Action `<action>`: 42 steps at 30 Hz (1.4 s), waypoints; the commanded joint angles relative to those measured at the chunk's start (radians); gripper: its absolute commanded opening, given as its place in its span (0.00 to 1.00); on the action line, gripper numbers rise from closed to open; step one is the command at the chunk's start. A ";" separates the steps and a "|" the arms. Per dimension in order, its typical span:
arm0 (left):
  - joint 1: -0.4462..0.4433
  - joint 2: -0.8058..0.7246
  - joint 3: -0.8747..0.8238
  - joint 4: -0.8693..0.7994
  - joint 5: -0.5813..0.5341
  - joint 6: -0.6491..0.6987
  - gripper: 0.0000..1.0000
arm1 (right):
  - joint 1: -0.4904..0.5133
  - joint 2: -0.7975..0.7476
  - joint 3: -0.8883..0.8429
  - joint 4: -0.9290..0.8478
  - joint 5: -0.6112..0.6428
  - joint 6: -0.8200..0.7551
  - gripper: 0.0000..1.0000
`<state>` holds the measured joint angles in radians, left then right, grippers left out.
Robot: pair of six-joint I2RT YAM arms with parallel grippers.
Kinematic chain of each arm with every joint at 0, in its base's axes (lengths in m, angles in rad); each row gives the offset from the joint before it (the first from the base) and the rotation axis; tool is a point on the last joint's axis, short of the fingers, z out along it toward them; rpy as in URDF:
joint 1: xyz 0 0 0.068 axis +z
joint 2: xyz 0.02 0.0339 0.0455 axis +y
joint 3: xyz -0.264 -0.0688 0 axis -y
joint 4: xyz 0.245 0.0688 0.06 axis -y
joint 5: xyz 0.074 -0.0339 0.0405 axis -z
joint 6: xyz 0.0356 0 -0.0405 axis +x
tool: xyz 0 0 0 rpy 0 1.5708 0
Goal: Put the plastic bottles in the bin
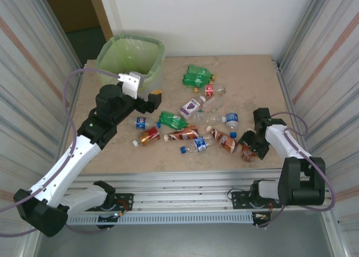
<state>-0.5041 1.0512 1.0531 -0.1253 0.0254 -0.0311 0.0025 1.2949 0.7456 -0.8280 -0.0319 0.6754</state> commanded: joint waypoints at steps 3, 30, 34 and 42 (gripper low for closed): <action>0.006 -0.002 0.002 0.022 -0.002 -0.017 0.99 | 0.016 0.031 0.006 0.015 -0.003 -0.021 0.75; 0.006 0.034 0.038 0.043 0.051 -0.064 0.99 | 0.090 -0.150 0.337 -0.157 0.039 -0.090 0.40; 0.006 0.036 0.045 0.032 0.064 -0.092 0.99 | 0.090 -0.195 0.354 -0.096 -0.022 -0.093 0.40; 0.006 0.041 0.041 0.025 0.159 -0.176 0.99 | 0.133 -0.254 0.352 0.151 -0.186 -0.065 0.41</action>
<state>-0.5041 1.0866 1.0645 -0.1146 0.1246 -0.1520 0.1028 1.0653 1.0702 -0.8055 -0.1307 0.6144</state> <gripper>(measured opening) 0.986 0.450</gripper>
